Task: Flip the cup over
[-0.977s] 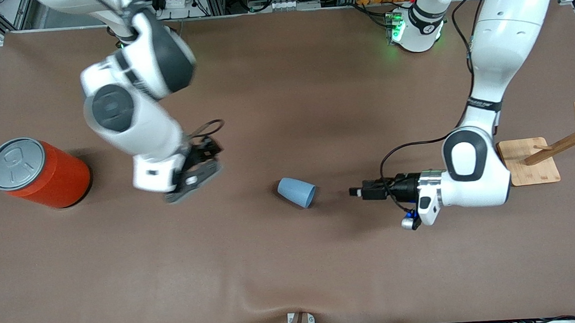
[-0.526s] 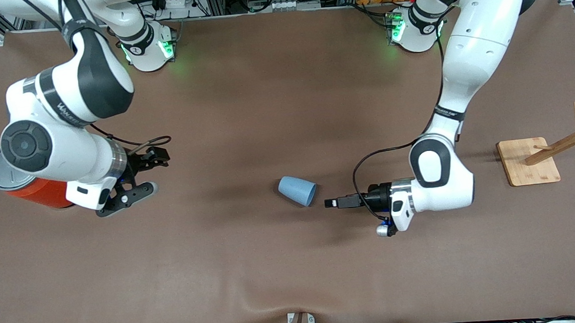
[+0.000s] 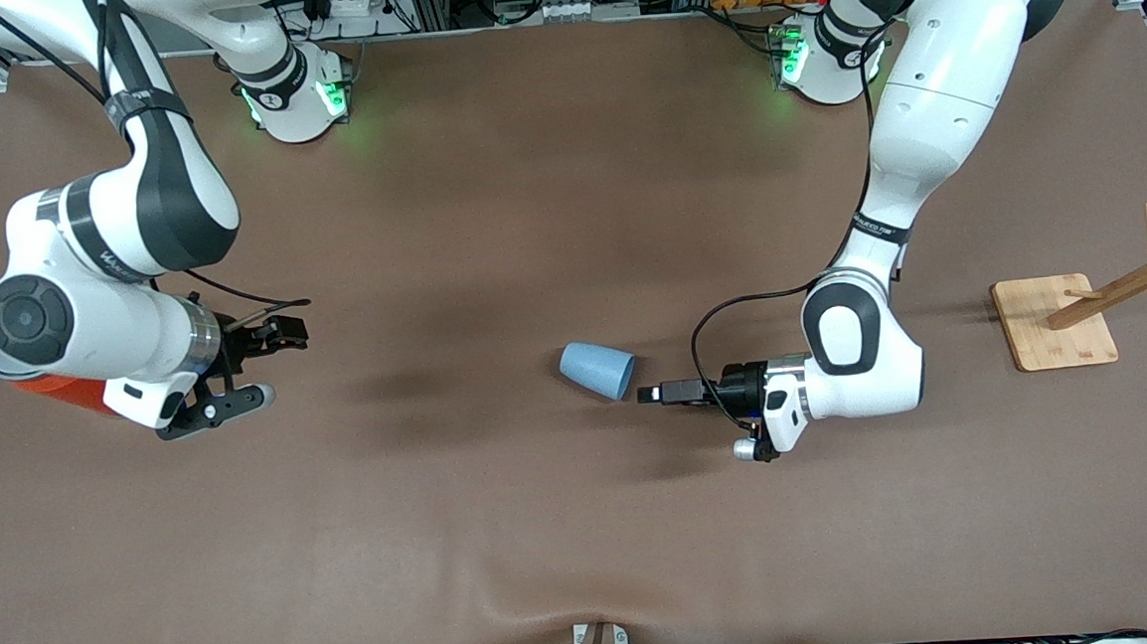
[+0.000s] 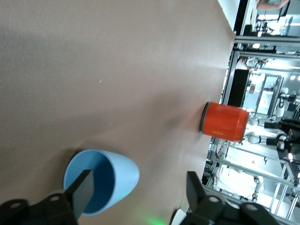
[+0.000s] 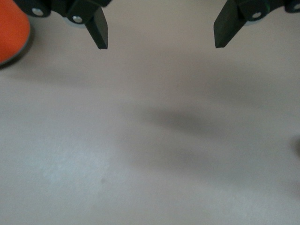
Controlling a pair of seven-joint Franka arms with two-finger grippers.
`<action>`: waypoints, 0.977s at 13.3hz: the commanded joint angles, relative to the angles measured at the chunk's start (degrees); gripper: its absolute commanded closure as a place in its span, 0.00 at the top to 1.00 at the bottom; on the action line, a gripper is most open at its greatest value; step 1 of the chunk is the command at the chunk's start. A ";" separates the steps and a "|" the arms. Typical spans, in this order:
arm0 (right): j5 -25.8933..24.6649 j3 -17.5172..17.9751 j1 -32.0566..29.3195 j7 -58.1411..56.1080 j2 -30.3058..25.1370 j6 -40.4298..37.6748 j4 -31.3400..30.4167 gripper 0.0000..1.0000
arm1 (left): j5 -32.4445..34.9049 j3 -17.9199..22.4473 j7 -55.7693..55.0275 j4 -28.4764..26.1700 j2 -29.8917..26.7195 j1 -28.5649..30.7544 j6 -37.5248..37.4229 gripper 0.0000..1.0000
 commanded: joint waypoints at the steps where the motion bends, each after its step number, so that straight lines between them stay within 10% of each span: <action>1: 0.91 0.80 -2.19 -0.04 -9.12 13.81 -16.32 1.00 | -1.55 -0.06 4.09 -2.56 -0.29 -1.06 -0.13 0.83; 10: 1.17 1.15 -10.46 -11.30 -6.76 20.99 -13.90 1.00 | -2.60 -4.37 8.93 -11.53 -1.34 0.08 -0.13 0.70; 13: -0.23 1.24 -8.71 -3.68 -6.41 13.63 -8.82 1.00 | -4.09 -4.37 8.85 -11.35 -1.26 -0.45 -0.13 0.35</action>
